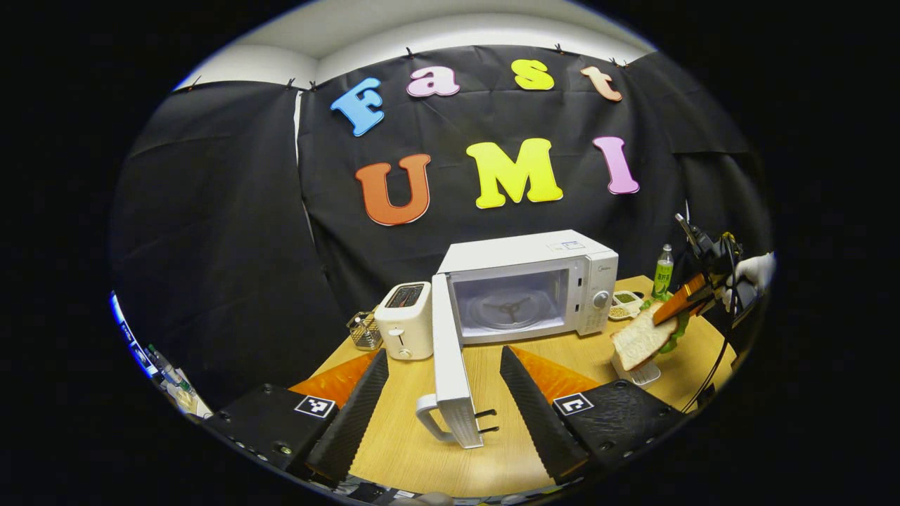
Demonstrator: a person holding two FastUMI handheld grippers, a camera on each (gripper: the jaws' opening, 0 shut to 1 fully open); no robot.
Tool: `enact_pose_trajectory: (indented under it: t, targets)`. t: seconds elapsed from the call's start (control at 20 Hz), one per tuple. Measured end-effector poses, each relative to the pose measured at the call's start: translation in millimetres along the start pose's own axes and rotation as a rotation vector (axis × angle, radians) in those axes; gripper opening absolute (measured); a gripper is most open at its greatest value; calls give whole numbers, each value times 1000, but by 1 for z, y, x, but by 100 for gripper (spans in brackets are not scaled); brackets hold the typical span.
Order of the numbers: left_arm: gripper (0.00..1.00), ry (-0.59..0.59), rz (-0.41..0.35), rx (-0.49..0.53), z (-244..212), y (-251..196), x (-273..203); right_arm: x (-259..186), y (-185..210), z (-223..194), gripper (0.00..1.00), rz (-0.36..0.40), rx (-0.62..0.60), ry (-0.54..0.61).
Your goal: Open the microwave oven with the left hand, put the food in, and close the microwave oven.
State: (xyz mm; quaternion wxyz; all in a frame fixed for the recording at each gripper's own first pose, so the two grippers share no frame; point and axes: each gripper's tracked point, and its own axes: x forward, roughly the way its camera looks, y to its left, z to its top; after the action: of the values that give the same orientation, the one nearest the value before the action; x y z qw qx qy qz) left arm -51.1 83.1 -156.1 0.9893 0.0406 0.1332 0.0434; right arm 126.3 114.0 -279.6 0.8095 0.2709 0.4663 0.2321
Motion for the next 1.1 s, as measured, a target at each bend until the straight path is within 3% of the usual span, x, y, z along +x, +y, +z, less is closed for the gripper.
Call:
enact_pose_trajectory:
  t: [0.35, 0.65, 1.1]
  targets:
    - [96, -26, -64, 18, 4, 37, 2, 57, 100, 24, 38, 118, 103, -253]
    - [96, -16, -59, 39, 1, 63, 4, 119, 121, 59, 38, 136, 257, -467]
    - [96, -15, -28, 67, -7, 82, 18, 212, 130, 94, 38, 93, 416, -725]
